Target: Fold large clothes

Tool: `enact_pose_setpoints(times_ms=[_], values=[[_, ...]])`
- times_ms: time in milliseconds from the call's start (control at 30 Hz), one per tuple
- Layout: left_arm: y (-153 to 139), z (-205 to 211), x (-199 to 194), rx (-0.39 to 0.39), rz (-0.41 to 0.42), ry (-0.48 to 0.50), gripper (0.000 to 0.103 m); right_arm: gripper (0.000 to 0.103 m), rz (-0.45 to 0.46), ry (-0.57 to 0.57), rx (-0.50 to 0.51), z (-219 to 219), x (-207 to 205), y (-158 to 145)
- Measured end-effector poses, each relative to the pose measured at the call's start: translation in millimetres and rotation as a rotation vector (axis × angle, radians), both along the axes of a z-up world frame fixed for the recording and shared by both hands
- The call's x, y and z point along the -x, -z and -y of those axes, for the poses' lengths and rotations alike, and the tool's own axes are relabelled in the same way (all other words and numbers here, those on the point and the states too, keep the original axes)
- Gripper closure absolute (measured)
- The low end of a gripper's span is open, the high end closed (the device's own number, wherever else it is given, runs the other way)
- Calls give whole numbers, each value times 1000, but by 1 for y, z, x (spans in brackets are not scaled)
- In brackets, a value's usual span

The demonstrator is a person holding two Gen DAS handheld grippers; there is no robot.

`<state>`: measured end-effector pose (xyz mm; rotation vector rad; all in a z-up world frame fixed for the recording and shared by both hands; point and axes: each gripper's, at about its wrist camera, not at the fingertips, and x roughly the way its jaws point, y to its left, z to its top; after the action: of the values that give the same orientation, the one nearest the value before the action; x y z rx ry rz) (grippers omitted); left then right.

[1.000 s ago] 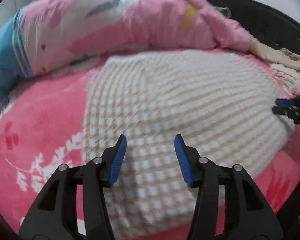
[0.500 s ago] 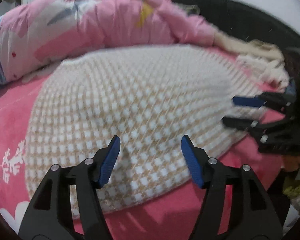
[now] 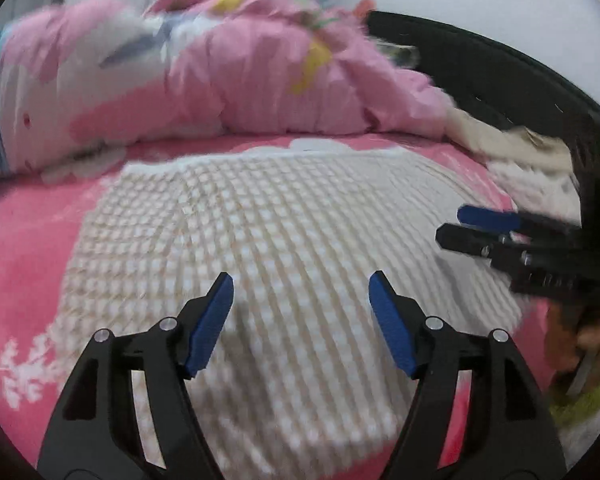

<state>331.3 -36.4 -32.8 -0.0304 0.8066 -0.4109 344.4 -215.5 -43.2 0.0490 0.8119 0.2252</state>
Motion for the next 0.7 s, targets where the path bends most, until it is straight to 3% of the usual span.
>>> enact_pose_setpoints(times_ms=[67, 100, 167, 233, 300, 367, 433, 500, 600, 700], values=[[23, 18, -13, -39, -73, -31, 33, 44, -86, -10, 39, -12, -20, 33], [31, 20, -16, -52, -82, -34, 33, 43, -86, -18, 49, -13, -22, 44], [27, 26, -9, -101, -36, -18, 33, 43, -85, -31, 46, -14, -19, 38], [13, 23, -11, -75, -44, -12, 34, 43, -98, -27, 10, -8, -23, 19], [-3, 20, -20, -44, -21, -35, 34, 43, -51, 12, 26, -1, -31, 5], [-12, 16, -34, -67, 0, -79, 34, 43, -28, 65, 57, 8, -51, -1], [7, 6, -59, -85, -87, -135, 32, 41, -83, 132, 138, 20, -81, 21], [26, -4, -72, -3, -128, -129, 27, 38, -148, 121, 28, 38, -93, 46], [11, -10, -60, 3, -88, -118, 28, 38, -138, 115, 15, 45, -84, 26], [-3, -41, -34, 29, -76, -147, 28, 38, -100, 165, -18, 64, -49, 4]])
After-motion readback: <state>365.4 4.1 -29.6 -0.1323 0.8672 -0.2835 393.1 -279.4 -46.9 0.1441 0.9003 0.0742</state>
